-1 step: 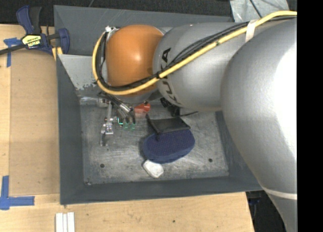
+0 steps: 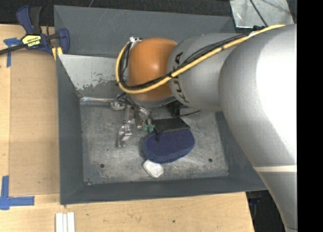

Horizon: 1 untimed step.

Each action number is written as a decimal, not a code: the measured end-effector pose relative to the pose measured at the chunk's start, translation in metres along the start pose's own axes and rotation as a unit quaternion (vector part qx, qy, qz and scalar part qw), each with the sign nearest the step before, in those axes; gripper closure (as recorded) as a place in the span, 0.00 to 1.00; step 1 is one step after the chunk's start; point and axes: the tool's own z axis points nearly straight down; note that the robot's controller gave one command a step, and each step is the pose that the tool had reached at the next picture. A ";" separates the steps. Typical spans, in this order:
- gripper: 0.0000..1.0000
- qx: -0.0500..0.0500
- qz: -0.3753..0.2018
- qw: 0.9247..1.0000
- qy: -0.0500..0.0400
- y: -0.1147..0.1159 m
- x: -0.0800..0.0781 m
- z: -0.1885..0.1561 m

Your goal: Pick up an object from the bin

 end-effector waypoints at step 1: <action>0.00 -0.003 0.060 0.998 -0.001 -0.080 -0.022 -0.002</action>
Offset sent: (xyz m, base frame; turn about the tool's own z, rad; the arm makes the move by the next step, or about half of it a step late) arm 0.0243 -0.0793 -0.0028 0.1181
